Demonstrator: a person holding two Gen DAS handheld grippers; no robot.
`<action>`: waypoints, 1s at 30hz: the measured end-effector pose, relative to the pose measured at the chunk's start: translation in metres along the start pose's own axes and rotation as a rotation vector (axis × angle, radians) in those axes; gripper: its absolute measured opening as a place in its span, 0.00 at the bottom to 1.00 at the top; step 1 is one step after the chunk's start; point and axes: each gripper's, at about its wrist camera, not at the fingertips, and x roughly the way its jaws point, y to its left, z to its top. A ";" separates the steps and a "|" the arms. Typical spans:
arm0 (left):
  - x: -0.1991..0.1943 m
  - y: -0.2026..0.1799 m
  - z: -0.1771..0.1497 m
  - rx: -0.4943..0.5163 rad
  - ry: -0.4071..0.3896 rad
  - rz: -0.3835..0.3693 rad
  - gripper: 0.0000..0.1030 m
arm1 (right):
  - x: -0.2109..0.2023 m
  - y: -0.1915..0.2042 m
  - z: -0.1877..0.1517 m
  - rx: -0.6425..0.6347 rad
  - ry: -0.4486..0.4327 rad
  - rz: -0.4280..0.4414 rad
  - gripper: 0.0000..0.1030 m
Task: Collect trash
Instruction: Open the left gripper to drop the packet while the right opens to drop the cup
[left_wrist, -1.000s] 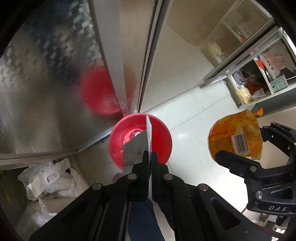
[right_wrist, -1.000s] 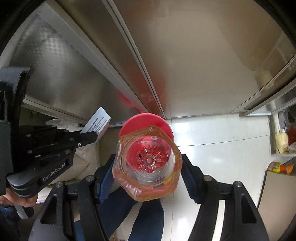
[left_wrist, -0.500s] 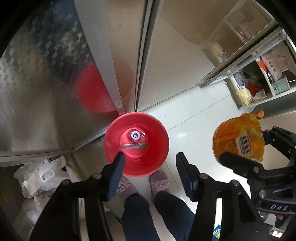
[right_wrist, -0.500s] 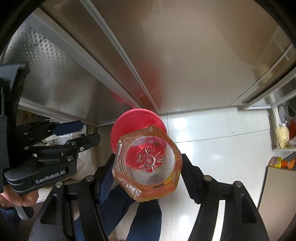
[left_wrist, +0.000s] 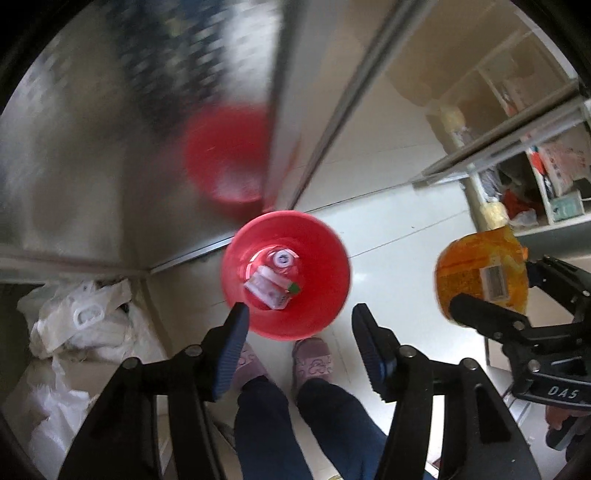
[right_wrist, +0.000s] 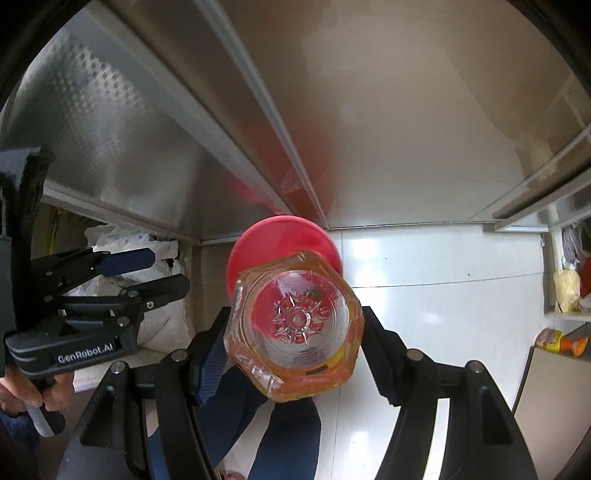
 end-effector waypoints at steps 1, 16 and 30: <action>0.000 0.003 -0.002 -0.007 -0.002 0.006 0.66 | 0.001 0.002 0.000 -0.009 0.003 0.004 0.62; -0.006 0.047 -0.019 -0.079 -0.002 0.029 1.00 | 0.037 0.037 0.014 -0.125 0.045 0.016 0.62; -0.046 0.048 -0.026 -0.056 -0.054 0.051 1.00 | 0.020 0.038 0.005 -0.145 0.054 0.000 0.95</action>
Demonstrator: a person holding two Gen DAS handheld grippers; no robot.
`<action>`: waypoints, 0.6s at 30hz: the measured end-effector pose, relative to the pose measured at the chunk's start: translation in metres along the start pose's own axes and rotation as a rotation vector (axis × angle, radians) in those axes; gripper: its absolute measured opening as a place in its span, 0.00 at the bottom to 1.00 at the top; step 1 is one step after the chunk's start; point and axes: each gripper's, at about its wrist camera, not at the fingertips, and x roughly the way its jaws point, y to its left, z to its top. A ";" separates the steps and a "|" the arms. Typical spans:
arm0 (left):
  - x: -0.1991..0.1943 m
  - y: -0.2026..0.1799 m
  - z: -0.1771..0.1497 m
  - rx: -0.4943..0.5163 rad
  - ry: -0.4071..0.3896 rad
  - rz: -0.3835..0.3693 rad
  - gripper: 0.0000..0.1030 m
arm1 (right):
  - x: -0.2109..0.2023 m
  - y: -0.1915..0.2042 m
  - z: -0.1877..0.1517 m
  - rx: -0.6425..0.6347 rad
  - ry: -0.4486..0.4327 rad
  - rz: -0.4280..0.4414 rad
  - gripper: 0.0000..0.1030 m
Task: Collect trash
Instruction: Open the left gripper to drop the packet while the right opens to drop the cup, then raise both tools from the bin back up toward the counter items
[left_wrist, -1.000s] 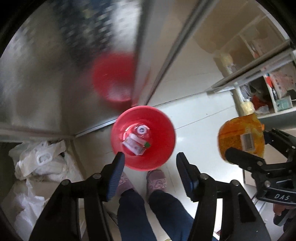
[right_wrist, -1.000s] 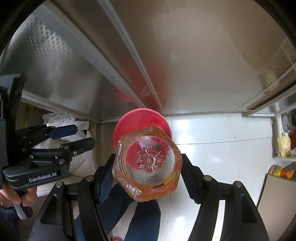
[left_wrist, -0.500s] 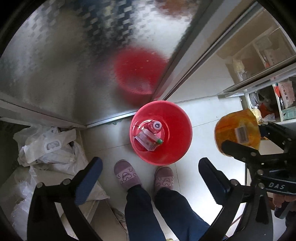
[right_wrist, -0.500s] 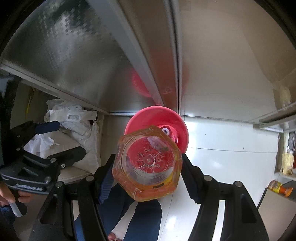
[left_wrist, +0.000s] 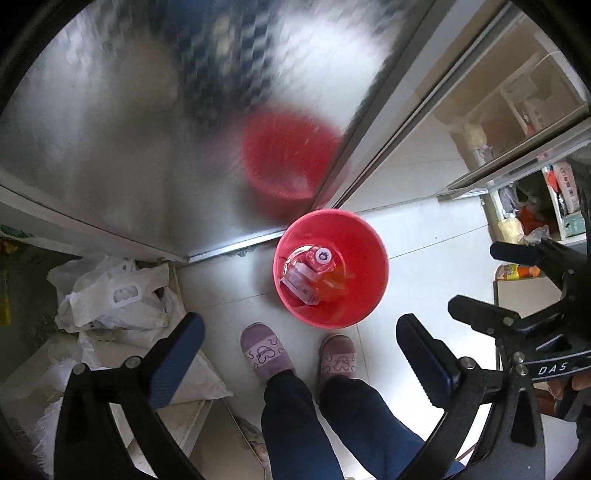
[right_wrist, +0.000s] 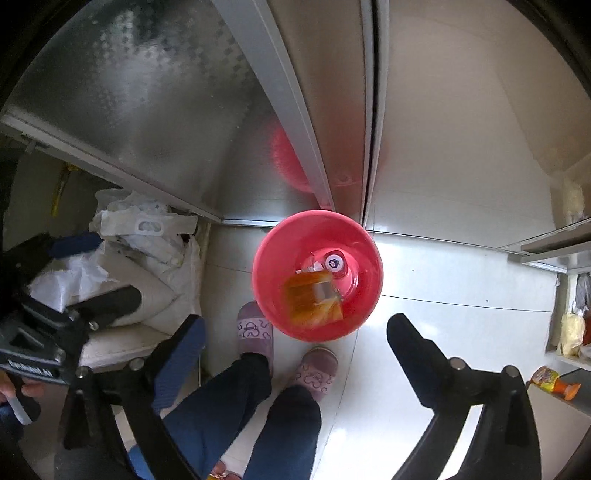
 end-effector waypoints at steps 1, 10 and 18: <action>-0.008 -0.003 0.000 0.003 -0.007 0.000 1.00 | -0.006 0.001 -0.001 0.004 -0.004 -0.004 0.95; -0.138 -0.041 0.011 0.076 -0.112 -0.060 1.00 | -0.142 0.000 -0.009 0.043 -0.134 -0.067 0.97; -0.257 -0.076 0.033 0.123 -0.244 -0.099 1.00 | -0.272 -0.003 -0.003 0.073 -0.277 -0.095 0.98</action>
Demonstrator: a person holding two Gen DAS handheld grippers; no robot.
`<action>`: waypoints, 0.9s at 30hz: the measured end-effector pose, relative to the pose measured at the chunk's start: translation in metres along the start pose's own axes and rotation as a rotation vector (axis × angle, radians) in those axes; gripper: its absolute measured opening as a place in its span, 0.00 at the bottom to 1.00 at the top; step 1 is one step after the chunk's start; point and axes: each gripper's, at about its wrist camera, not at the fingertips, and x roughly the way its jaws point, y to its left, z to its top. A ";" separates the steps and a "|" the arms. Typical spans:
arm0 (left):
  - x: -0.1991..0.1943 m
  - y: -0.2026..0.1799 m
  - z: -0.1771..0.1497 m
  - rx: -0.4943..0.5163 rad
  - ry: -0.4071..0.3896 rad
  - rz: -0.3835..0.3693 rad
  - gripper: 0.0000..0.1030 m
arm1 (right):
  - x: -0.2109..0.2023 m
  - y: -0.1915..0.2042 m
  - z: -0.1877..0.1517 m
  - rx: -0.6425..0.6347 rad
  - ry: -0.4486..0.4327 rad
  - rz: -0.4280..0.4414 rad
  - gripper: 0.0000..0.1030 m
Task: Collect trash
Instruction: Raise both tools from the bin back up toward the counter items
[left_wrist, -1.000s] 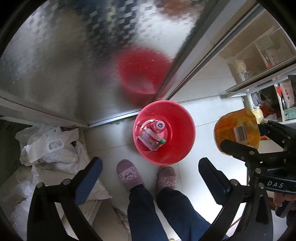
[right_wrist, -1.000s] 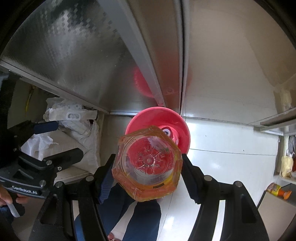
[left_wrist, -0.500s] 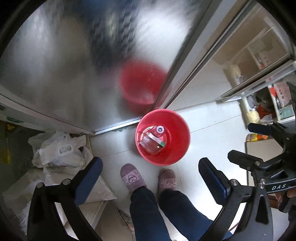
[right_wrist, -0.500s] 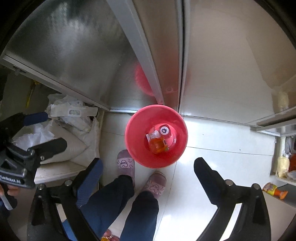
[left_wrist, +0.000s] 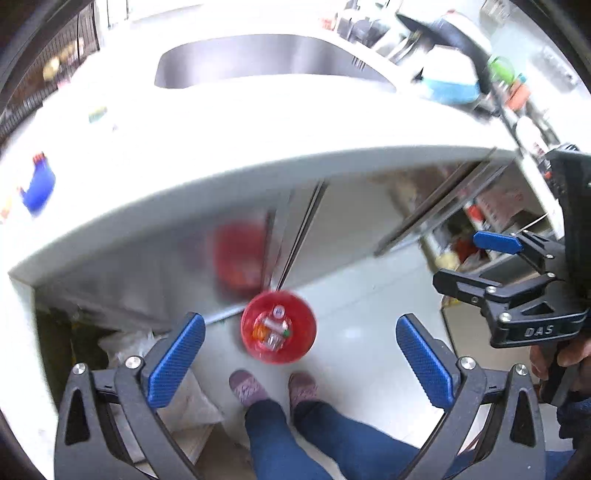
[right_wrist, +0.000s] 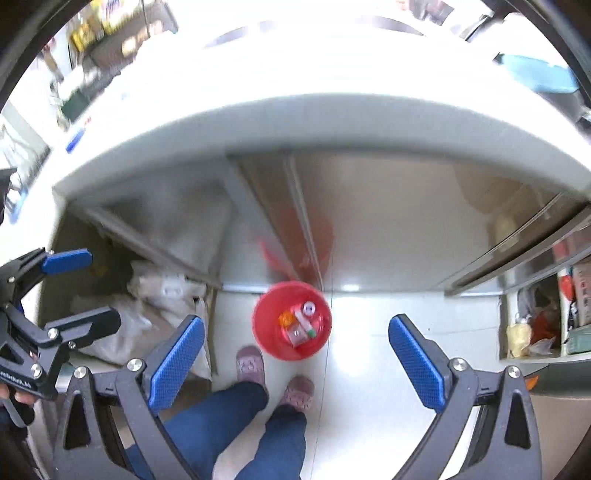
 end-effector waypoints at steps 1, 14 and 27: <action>-0.011 -0.003 0.005 0.001 -0.020 -0.003 1.00 | -0.011 0.002 0.005 0.001 -0.006 -0.019 0.99; -0.092 -0.014 0.054 0.093 -0.132 0.005 1.00 | -0.102 0.015 0.042 -0.004 -0.158 0.010 0.99; -0.121 0.054 0.112 0.048 -0.174 0.037 1.00 | -0.109 0.063 0.115 -0.094 -0.204 0.013 0.99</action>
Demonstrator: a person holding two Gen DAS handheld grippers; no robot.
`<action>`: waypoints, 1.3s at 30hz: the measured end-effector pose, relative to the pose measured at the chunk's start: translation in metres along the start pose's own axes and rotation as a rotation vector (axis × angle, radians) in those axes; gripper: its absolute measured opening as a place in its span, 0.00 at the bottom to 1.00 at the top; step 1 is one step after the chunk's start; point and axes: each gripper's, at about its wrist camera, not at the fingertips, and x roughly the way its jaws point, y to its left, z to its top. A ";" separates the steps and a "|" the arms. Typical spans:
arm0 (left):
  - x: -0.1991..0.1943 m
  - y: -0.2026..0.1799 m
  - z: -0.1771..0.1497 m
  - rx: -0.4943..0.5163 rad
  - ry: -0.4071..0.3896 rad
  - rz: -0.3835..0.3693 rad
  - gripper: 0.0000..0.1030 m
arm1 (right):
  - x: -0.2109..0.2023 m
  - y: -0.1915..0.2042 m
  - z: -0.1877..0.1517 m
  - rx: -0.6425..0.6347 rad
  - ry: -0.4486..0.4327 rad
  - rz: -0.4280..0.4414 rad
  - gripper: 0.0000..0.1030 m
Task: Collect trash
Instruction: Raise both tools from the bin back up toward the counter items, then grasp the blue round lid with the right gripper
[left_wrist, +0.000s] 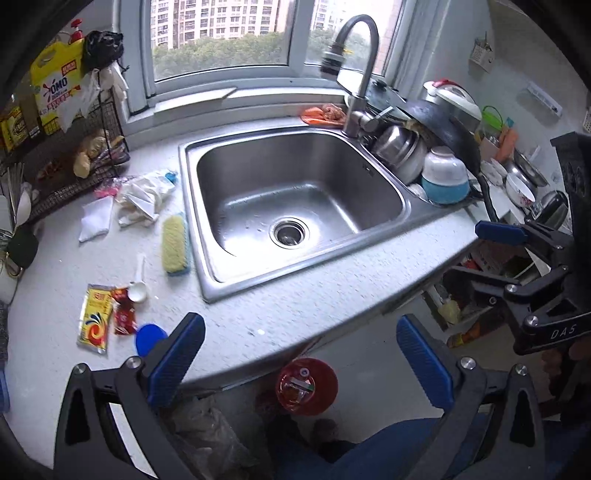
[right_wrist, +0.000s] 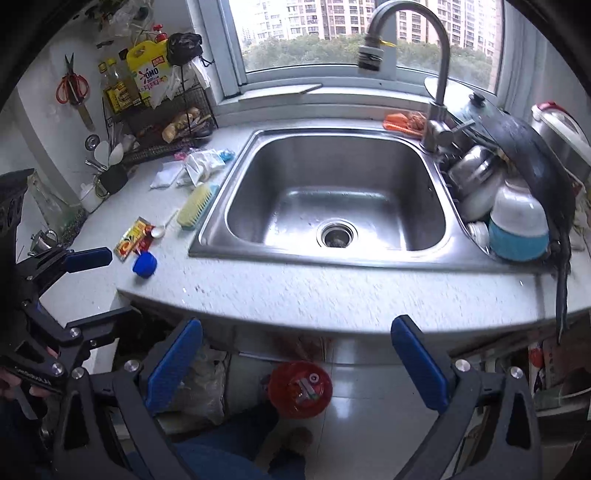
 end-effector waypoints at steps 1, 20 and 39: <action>0.000 0.008 0.003 -0.006 -0.001 0.000 1.00 | 0.002 0.006 0.008 -0.018 -0.012 -0.005 0.99; 0.018 0.176 0.005 -0.123 0.081 0.091 1.00 | 0.101 0.115 0.090 -0.174 0.053 0.082 0.99; 0.038 0.256 -0.067 -0.218 0.243 0.079 1.00 | 0.188 0.218 0.075 -0.352 0.300 0.184 0.96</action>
